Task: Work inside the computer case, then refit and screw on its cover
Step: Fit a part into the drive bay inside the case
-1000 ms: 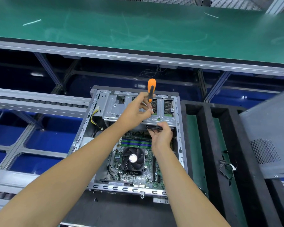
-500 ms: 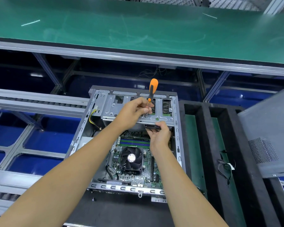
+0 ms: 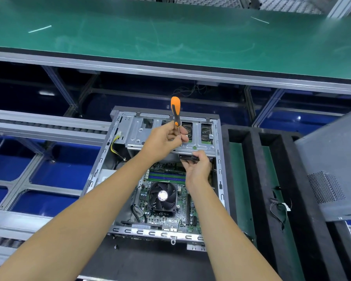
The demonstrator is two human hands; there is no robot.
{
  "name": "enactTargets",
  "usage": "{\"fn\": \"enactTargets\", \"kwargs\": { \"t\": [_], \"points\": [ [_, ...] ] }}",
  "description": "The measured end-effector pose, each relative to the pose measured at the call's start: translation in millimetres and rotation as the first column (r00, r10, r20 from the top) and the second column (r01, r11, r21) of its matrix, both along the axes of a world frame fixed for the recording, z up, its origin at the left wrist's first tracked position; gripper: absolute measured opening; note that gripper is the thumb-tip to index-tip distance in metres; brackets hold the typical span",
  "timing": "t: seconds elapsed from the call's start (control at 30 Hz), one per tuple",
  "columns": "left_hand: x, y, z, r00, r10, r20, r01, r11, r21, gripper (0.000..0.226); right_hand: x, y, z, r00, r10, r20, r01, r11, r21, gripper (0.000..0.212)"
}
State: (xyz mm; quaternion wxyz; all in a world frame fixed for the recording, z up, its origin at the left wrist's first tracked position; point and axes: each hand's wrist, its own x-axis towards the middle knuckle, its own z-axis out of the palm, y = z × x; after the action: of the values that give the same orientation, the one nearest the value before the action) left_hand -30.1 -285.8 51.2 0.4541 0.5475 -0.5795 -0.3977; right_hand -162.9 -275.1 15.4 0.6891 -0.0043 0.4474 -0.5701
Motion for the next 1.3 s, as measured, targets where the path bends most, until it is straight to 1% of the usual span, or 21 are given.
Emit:
{"fn": "enactTargets", "kwargs": {
  "t": [0.07,0.2,0.33,0.43,0.47,0.53,0.6,0.7,0.77,0.83,0.9,0.93,1.0,1.13,1.3],
  "points": [
    [-2,0,0,1.0,0.0,-0.021,0.0,1.0,0.006,0.018,0,0,1,1.0,0.002,-0.006,-0.002,1.0,-0.003,0.031],
    [-9,-1,3,0.999,-0.024,-0.036,0.025,0.999,0.021,0.03,-1,1,1,1.0,0.006,0.002,-0.006,1.0,-0.006,0.034],
    [-3,-2,4,0.991,-0.119,-0.059,0.122,0.991,0.05,0.021,0,1,2,1.0,0.002,0.011,-0.002,1.0,-0.018,0.035],
    [4,-4,7,0.984,-0.18,0.009,0.179,0.981,0.068,0.016,0,1,2,1.0,0.007,0.011,-0.007,1.0,-0.023,0.033],
    [5,-5,8,0.982,-0.181,0.058,0.177,0.982,0.059,0.016,0,1,3,1.0,0.01,0.007,-0.009,1.0,-0.021,0.032],
    [6,-6,10,0.969,-0.154,0.194,0.158,0.987,-0.006,0.014,-1,2,3,1.0,0.017,0.004,-0.017,1.0,-0.022,0.026],
    [8,-7,11,0.958,-0.13,0.255,0.147,0.988,-0.048,0.013,-1,2,4,1.0,0.02,0.003,-0.02,0.999,-0.025,0.024],
    [8,-6,12,0.96,-0.123,0.251,0.137,0.99,-0.037,0.019,-1,2,4,1.0,0.019,0.002,-0.019,0.999,-0.028,0.024],
    [7,-5,10,0.961,-0.086,0.262,0.103,0.993,-0.052,0.024,-2,2,4,1.0,0.013,0.003,-0.013,1.0,-0.025,0.025],
    [6,-3,8,0.971,-0.04,0.237,0.058,0.996,-0.069,0.026,-1,2,4,1.0,0.011,0.001,-0.011,1.0,-0.02,0.031],
    [5,0,6,0.979,-0.029,0.204,0.046,0.995,-0.083,0.03,-1,2,4,1.0,0.008,-0.004,-0.008,1.0,-0.015,0.038],
    [5,1,5,0.979,-0.029,0.204,0.05,0.994,-0.097,0.034,-1,2,3,1.0,0.008,-0.005,-0.008,1.0,-0.013,0.04],
    [5,2,4,0.977,-0.037,0.211,0.061,0.992,-0.111,0.037,-1,2,3,1.0,0.014,-0.013,-0.014,1.0,-0.016,0.038],
    [7,2,3,0.978,-0.041,0.204,0.061,0.994,-0.094,0.046,-1,2,2,1.0,0.001,-0.021,-0.001,1.0,-0.004,0.041],
    [9,6,0,0.975,-0.091,0.201,0.108,0.991,-0.074,0.042,-1,1,1,1.0,-0.008,-0.028,0.008,1.0,0.0,0.041]
  ]
}}
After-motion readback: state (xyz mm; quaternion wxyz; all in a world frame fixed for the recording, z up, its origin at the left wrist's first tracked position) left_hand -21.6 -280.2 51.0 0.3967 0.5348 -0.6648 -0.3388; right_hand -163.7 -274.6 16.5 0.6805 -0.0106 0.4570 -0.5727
